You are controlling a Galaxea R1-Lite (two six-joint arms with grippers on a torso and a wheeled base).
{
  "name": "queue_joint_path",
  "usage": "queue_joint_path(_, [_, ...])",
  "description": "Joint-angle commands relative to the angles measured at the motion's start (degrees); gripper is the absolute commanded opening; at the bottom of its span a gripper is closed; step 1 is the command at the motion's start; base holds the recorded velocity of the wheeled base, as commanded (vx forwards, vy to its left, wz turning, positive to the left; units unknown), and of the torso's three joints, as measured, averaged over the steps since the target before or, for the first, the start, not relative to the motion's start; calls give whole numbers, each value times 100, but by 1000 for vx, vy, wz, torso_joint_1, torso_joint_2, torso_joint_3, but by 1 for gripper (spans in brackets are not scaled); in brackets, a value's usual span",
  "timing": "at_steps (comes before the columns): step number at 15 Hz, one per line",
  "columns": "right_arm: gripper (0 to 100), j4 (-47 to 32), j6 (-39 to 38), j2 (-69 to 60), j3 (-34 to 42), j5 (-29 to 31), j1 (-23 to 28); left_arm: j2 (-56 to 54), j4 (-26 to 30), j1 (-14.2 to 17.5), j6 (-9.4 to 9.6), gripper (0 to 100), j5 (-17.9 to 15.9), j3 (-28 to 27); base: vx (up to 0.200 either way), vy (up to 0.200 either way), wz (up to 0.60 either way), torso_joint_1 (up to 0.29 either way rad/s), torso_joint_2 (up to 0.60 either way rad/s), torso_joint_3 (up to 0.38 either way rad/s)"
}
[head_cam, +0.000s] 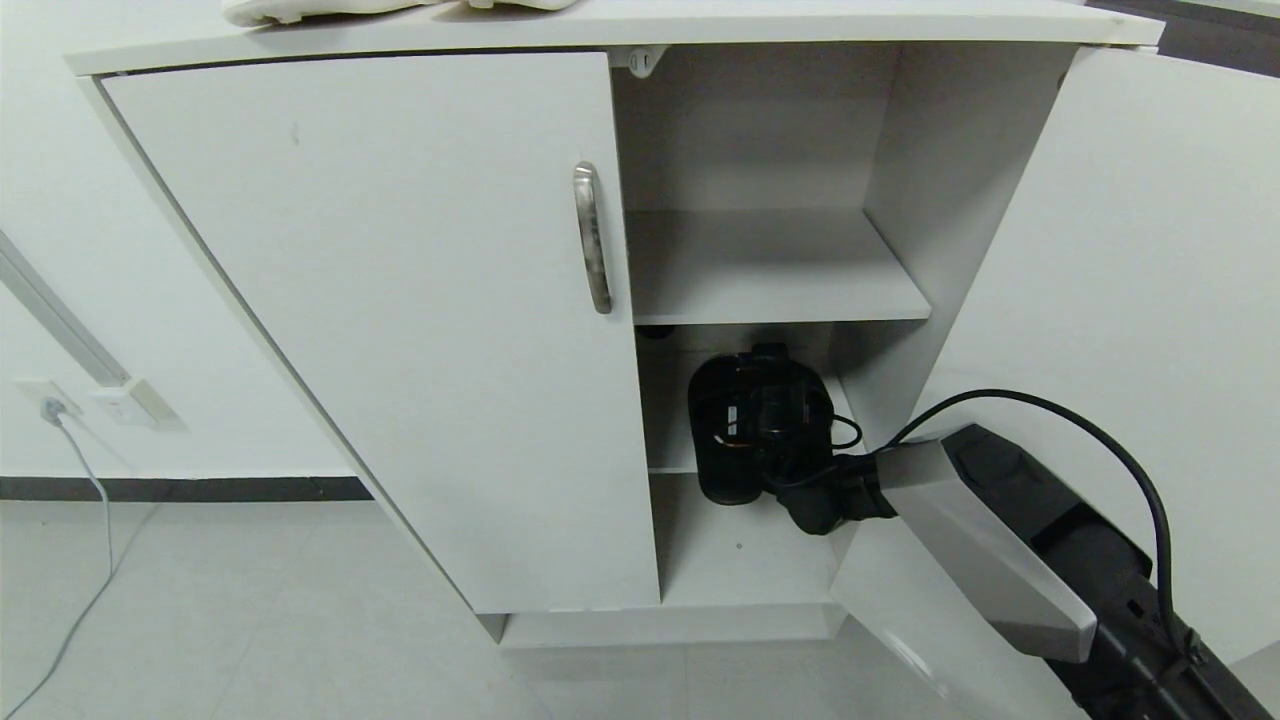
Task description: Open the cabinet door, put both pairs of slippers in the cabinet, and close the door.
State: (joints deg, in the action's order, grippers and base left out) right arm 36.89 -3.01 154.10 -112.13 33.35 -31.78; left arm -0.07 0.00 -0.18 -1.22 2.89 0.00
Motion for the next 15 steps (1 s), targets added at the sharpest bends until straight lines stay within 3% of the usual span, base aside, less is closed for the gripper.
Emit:
queue_joint_path(1, [100,29,-7,-29,42,4,-4,7,0,1,8,0,1,0,0,0,0,0,0,0])
queue_joint_path(5, [100,345,-15,-460,877,13,-39,7,0,1,8,0,1,0,0,0,0,0,0,0])
queue_joint_path(15, [100,2182,11,-2103,4085,48,-531,7,0,1,34,0,-25,0,0,0,0,0,0,0])
